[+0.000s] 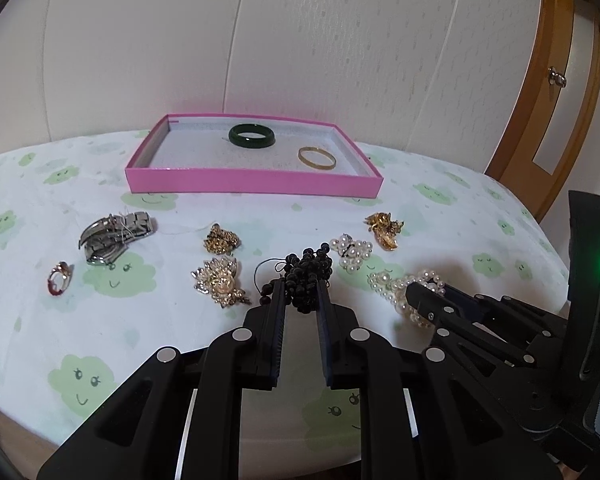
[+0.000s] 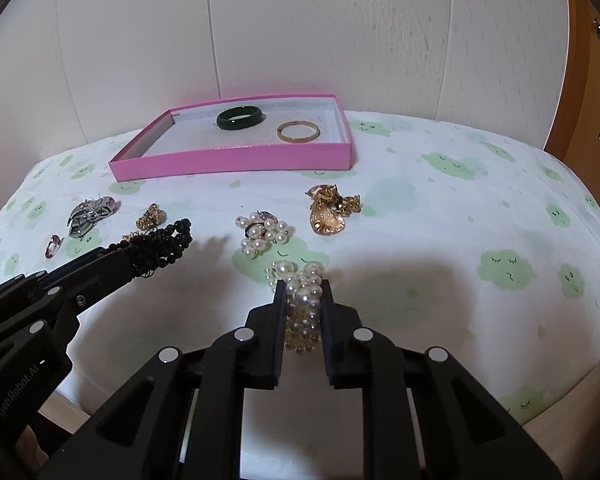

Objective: Organize jewelry
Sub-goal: 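Lift both strands into the pink tray and open both tools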

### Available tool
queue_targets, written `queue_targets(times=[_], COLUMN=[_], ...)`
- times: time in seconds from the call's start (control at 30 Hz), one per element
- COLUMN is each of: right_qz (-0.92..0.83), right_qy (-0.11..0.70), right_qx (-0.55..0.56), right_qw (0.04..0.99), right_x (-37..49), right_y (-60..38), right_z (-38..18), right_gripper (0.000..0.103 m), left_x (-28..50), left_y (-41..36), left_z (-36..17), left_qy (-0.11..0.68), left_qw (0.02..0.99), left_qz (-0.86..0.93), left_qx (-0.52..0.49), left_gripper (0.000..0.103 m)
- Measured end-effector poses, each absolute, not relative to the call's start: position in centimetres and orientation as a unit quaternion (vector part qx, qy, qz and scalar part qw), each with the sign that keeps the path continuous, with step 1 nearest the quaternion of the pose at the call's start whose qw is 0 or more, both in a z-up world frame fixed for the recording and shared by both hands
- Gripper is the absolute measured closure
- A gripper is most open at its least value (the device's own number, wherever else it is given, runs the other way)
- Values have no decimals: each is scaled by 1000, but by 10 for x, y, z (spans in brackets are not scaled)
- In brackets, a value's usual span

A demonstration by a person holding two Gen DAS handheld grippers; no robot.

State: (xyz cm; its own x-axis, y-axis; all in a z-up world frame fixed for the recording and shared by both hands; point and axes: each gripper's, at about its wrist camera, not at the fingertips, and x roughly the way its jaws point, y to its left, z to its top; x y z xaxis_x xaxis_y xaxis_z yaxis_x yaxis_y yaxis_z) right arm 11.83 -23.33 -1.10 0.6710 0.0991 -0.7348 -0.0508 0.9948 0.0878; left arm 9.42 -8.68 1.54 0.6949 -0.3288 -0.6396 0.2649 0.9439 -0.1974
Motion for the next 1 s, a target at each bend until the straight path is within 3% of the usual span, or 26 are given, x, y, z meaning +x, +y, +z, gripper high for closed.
queue_targets(times=[1.0], right_qz=[57], right_qy=[374], right_qx=[28], right_qw=[925], right_x=[152], right_y=[-212], right_z=[23], right_gripper=[89], left_x=[137], left_y=[-50], left_z=[51], left_qy=[325], left_qw=[933], left_qz=[-134], left_qx=[-73], left_gripper=[88])
